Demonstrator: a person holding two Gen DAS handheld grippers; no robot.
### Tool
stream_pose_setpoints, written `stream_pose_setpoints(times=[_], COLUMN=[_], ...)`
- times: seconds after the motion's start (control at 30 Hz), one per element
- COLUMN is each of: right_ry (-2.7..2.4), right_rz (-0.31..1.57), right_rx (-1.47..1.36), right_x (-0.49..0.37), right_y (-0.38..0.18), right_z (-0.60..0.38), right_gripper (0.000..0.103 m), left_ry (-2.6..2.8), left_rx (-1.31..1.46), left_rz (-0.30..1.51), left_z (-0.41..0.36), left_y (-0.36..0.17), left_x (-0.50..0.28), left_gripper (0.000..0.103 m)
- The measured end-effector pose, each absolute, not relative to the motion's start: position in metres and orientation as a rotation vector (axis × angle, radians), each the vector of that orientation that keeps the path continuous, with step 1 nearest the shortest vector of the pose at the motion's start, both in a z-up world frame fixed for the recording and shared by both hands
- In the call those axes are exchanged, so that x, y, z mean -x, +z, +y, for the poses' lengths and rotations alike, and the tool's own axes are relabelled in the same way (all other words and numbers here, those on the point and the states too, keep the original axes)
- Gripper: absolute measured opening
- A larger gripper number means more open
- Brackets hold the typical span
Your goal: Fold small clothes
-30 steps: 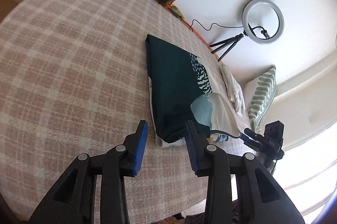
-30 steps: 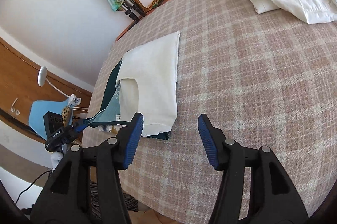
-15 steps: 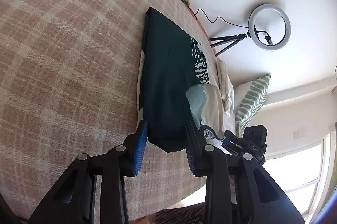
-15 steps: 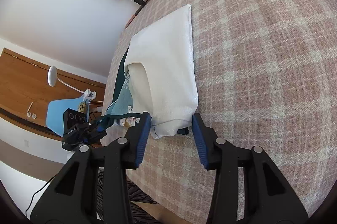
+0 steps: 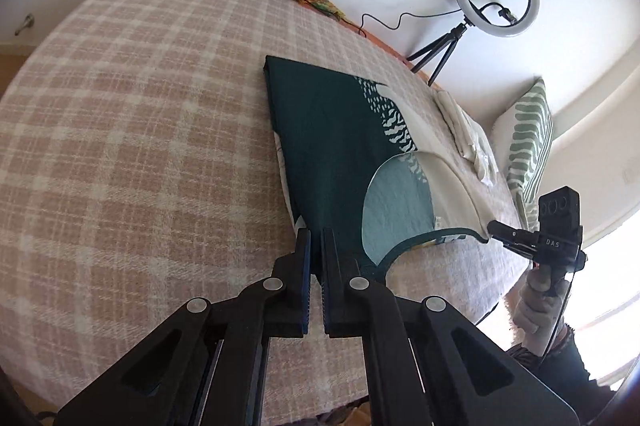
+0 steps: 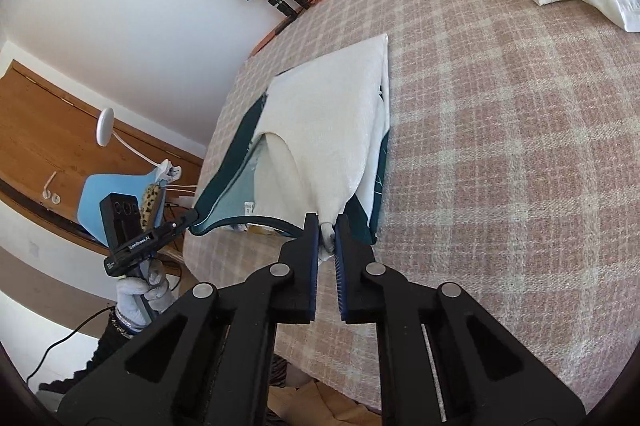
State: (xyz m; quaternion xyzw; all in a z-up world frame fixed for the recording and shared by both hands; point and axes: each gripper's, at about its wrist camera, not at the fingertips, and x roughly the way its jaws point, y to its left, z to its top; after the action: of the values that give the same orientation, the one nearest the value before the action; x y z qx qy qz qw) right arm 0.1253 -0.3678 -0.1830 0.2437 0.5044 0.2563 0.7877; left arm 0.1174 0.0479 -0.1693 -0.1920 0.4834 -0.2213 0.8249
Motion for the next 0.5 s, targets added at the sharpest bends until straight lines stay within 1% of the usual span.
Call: stream_pose_setpoints(times=[0.07,0.13,0.17,0.2,0.23,0.27,0.3,0.4,0.5], right_ry=[0.521,0.500,0.497,0.499,0.491,0.485,0.481,0.491,0.527], right_rz=[1.138,1.154,1.154,1.154,1.134,1.097,1.053,0.933,0.850], right_rx=[-0.449,-0.356,-0.320,-0.302,-0.288,-0.275,-0.266,-0.277,-0.293], right_x=[-0.124,-0.122,-0.122,-0.122,-0.122,-0.122,-0.121,-0.127,-0.142], right_y=[-0.196,-0.197,-0.194,-0.190,-0.184,-0.175,-0.165,-0.141,-0.123], right_z=[-0.364,-0.359,-0.358,-0.358,-0.360,-0.362,-0.365,-0.370,-0.361], right_gripper=[0.009,0.009,0.012,0.019,0.024,0.032,0.036,0.036,0.036], left_ry=[-0.452,-0.449,-0.440,-0.425,-0.412,-0.400,-0.396,-0.400,-0.433], left_rx=[0.373,0.362,0.357,0.347,0.334,0.323,0.321,0.314,0.324], left_rz=[1.063,1.082,1.083,1.077,1.067,1.053,1.032,0.946,0.886], left_z=[0.048,0.050,0.052,0.054,0.056,0.058,0.060,0.059,0.042], left_y=[-0.183,-0.186,-0.184,-0.179,-0.173,-0.166,-0.159,-0.135,-0.118], left_x=[-0.114,-0.114,-0.114,-0.114,-0.115,-0.115,-0.115,-0.117,-0.135], left_gripper=[0.003,0.003,0.004,0.008,0.009,0.011,0.011,0.011,0.011])
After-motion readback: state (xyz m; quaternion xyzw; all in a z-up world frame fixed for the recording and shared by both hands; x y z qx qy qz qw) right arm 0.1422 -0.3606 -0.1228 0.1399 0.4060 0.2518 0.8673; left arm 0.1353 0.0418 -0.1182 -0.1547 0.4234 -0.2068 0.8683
